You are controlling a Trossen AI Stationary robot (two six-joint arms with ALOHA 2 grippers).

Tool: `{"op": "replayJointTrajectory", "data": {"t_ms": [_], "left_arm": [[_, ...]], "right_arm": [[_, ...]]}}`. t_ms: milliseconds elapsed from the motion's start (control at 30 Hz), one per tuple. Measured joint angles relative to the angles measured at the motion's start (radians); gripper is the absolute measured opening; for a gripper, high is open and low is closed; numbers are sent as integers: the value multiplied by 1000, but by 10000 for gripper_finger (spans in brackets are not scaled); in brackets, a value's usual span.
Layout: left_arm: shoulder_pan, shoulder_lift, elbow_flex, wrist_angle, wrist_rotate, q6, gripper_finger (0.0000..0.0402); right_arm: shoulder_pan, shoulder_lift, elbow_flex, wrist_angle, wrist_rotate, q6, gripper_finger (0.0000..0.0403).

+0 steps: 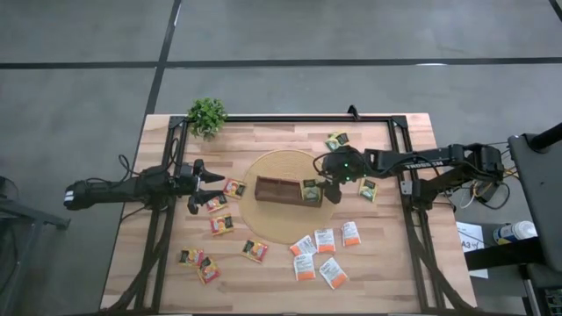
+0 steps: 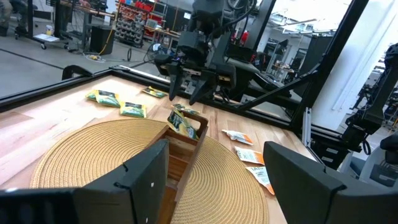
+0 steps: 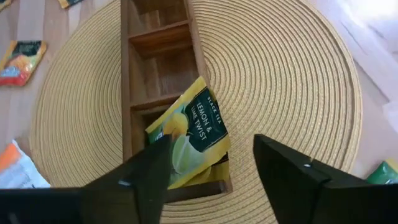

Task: Pick & Place Tea
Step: Put the yellow tea bag into the right section of the wooden organizer

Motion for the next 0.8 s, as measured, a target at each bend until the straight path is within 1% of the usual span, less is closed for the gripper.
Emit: {"op": "replayJointTrajectory", "data": {"t_ms": [200,400,567,800], "left_arm": [[0,0,0,0,0,0,257],[0,0,0,0,0,0,257],[0,0,0,0,0,0,257],[0,0,0,0,0,0,257]], "right_arm": [[0,19,0,-1,0,-113,264],[0,65,0,0,0,-105,287],[0,96,0,0,19,-97,289],[0,100,5,-45,130,-101,273]]}}
